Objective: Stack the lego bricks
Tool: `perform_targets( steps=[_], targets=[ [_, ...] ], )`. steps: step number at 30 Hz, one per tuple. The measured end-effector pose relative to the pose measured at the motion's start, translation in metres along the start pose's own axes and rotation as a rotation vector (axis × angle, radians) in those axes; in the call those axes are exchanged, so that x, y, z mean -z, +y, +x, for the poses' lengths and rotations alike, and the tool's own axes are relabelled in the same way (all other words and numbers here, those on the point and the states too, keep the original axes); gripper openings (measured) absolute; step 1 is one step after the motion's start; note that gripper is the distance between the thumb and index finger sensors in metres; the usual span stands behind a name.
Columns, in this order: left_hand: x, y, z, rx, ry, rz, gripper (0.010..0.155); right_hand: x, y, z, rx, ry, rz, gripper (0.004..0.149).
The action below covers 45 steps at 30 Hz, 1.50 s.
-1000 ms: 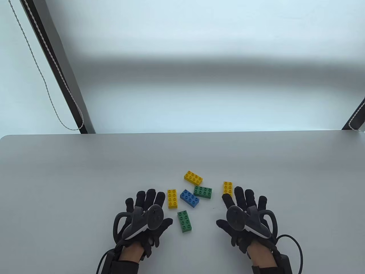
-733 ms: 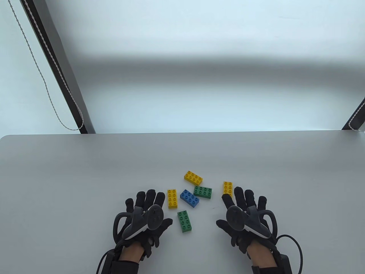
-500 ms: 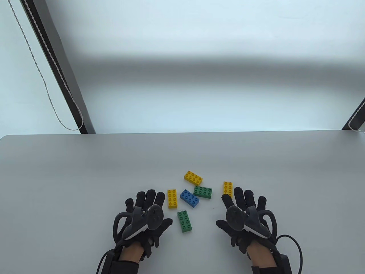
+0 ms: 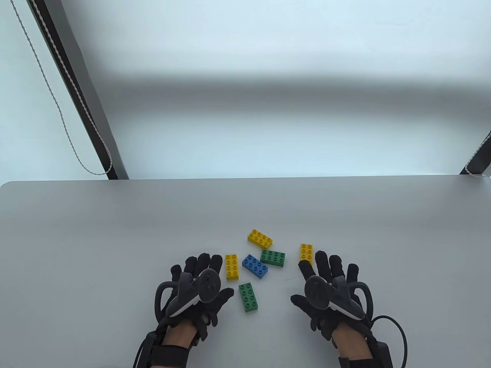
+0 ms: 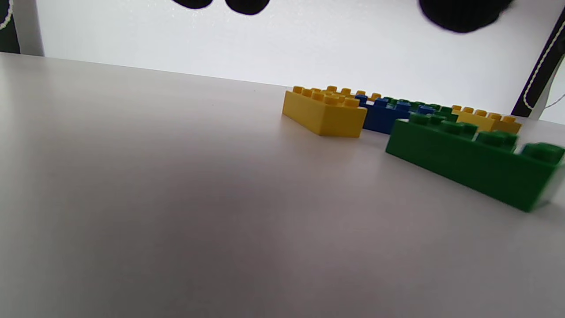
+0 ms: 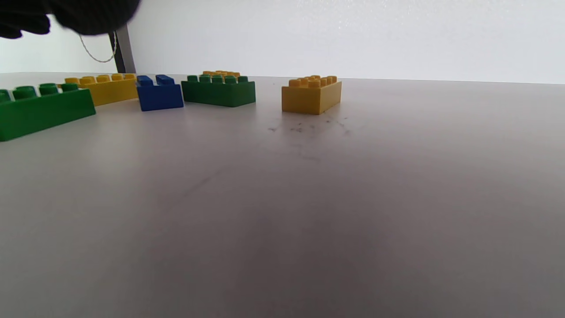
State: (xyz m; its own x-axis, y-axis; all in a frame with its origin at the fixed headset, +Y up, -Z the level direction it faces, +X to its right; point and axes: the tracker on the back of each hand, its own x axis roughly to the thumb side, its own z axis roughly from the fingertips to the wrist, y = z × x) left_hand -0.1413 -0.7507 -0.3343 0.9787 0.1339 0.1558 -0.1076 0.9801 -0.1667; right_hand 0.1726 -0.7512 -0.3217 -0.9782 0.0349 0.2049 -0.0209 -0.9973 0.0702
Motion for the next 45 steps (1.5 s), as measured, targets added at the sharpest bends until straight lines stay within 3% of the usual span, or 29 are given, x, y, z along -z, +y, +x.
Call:
perform_targets(
  steps=[21,27,45],
  targets=[
    [0.069,-0.006,0.047,0.181,0.160,-0.083,0.079,0.003,-0.004,-0.020,0.087,0.046,0.012,0.089],
    [0.075,-0.012,0.053,0.257,0.178,-0.055,0.074,0.004,-0.002,-0.025,0.101,0.060,0.022,0.089],
    [0.069,-0.008,0.051,0.274,0.200,-0.027,0.067,0.004,-0.003,-0.027,0.108,0.073,0.040,0.088]
  ],
)
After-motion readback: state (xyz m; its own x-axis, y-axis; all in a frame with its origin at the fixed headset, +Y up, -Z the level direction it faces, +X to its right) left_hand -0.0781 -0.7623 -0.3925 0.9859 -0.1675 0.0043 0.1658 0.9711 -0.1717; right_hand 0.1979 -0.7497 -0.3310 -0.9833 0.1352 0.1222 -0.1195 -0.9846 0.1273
